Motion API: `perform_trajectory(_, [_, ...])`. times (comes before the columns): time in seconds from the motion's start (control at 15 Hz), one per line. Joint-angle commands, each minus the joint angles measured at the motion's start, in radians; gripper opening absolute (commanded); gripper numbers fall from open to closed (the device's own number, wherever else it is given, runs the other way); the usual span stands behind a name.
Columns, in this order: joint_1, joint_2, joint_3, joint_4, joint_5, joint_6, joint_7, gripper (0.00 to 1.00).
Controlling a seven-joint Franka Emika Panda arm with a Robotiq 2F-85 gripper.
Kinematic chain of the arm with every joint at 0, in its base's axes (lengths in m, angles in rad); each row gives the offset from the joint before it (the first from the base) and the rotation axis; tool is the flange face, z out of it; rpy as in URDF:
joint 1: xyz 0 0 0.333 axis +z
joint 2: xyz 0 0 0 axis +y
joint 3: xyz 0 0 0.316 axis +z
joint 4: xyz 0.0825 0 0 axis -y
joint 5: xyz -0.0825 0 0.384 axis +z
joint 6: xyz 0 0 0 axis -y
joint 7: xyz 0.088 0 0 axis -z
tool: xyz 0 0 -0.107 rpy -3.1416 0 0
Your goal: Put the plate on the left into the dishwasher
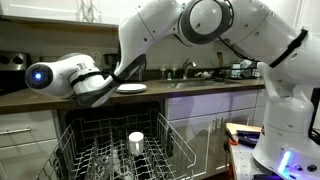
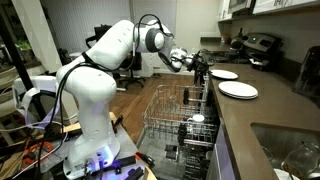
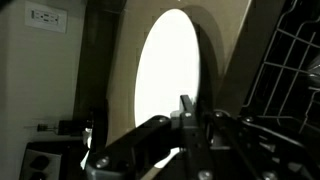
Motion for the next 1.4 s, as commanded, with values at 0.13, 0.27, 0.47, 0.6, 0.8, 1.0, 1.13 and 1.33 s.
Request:
perform_trajectory(0.13, [-0.010,0.006,0.006,0.014,-0.035,0.009,0.034,0.07])
perform_trajectory(0.27, [-0.006,0.004,0.003,0.013,-0.033,-0.007,0.039,0.07])
perform_trajectory(0.47, [0.001,0.001,-0.003,0.010,-0.037,-0.027,0.055,0.07])
perform_trajectory(0.6, [0.007,-0.003,-0.007,0.007,-0.038,-0.043,0.066,0.07])
perform_trajectory(0.8, [0.012,-0.007,-0.009,0.003,-0.048,-0.060,0.086,0.07])
perform_trajectory(1.0, [0.021,-0.013,-0.010,-0.004,-0.074,-0.083,0.111,0.07])
perform_trajectory(1.13, [0.025,-0.017,-0.009,-0.009,-0.085,-0.097,0.125,0.07])
perform_trajectory(1.33, [0.031,-0.021,-0.005,-0.014,-0.093,-0.109,0.134,0.07])
